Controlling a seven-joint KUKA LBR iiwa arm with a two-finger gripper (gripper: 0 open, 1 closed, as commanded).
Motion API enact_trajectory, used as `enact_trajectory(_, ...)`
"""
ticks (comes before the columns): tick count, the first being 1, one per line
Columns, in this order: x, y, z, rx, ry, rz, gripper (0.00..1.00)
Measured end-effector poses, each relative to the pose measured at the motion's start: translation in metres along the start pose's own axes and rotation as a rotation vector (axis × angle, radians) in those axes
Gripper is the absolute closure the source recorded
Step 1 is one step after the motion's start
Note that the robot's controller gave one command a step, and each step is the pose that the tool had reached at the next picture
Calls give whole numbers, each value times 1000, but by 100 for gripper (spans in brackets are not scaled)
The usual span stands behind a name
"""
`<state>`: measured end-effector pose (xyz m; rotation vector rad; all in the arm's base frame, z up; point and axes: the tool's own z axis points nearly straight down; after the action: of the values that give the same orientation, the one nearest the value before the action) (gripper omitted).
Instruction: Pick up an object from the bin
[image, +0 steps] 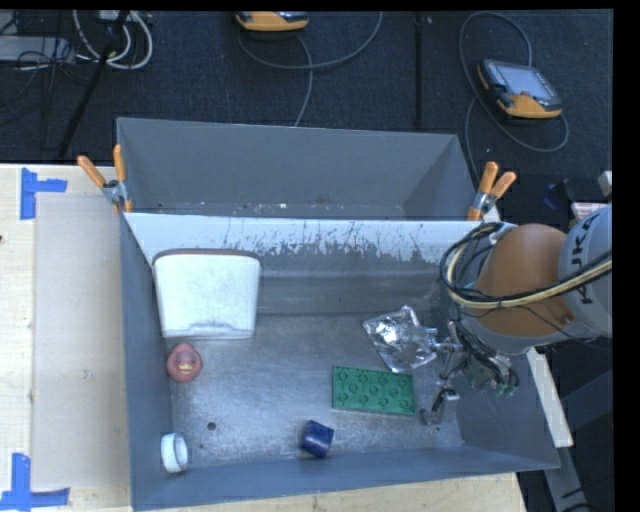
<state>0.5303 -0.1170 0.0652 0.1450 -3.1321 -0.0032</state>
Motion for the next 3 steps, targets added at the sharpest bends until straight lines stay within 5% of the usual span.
enact_trajectory(1, -3, 76, -4, 0, -4, -348, 0)
enact_trajectory(2, 15, 91, -4, 2, -2, -247, 0)
enact_trajectory(3, 14, 91, -4, 3, -5, -251, 100)
